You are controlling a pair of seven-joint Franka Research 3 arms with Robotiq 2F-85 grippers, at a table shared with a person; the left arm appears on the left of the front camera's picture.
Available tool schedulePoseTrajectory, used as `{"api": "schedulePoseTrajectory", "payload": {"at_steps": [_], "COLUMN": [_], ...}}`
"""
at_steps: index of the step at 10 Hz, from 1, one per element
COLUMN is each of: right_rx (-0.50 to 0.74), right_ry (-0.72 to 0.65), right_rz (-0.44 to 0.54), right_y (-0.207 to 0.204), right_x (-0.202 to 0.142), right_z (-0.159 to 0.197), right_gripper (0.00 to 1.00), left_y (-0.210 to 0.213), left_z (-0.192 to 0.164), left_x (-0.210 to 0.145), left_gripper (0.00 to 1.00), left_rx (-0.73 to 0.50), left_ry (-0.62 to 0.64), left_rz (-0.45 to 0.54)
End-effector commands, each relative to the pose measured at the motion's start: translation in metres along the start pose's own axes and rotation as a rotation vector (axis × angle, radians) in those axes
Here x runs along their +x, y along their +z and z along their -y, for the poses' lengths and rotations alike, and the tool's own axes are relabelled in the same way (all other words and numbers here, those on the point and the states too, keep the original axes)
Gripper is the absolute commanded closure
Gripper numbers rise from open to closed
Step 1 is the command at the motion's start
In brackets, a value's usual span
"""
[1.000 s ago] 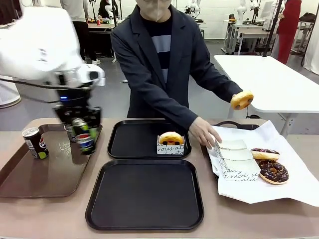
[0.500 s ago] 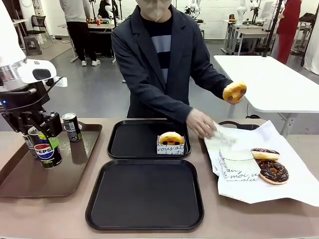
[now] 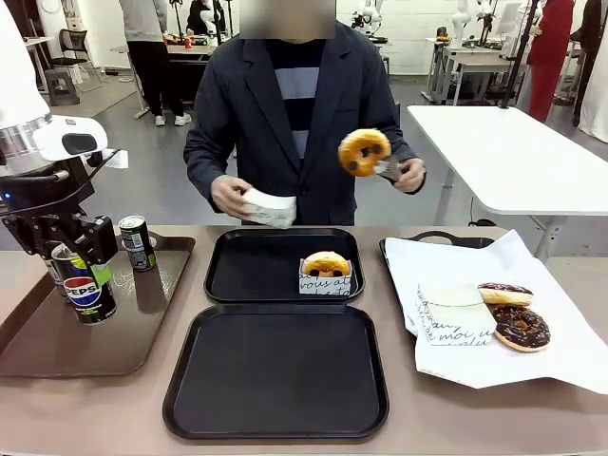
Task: Set up donuts and drinks on trays.
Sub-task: Pick up one Pepsi coke and place it on the Flat Tray.
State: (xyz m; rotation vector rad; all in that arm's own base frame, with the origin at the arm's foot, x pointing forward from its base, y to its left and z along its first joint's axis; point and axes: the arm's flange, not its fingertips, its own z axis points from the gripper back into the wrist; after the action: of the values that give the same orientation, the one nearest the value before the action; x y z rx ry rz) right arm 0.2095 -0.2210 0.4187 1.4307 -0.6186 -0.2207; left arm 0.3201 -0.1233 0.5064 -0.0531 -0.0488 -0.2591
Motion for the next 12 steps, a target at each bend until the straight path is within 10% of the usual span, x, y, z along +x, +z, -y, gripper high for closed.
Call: {"api": "schedulePoseTrajectory", "payload": {"at_steps": [1, 12], "right_rx": [0.020, 0.020], "right_ry": [0.019, 0.019], "right_rz": [0.015, 0.015], "right_y": [-0.001, -0.001], "right_x": [0.003, 0.003], "right_z": [-0.001, -0.001], "right_gripper": [0.00, 0.00], "left_y": [0.000, -0.100], "left_z": [0.000, 0.088], "left_x": [0.000, 0.157], "left_gripper": [0.42, 0.42], "left_rx": [0.000, -0.023], "left_ry": [0.000, -0.133], "left_rz": [0.000, 0.126]}}
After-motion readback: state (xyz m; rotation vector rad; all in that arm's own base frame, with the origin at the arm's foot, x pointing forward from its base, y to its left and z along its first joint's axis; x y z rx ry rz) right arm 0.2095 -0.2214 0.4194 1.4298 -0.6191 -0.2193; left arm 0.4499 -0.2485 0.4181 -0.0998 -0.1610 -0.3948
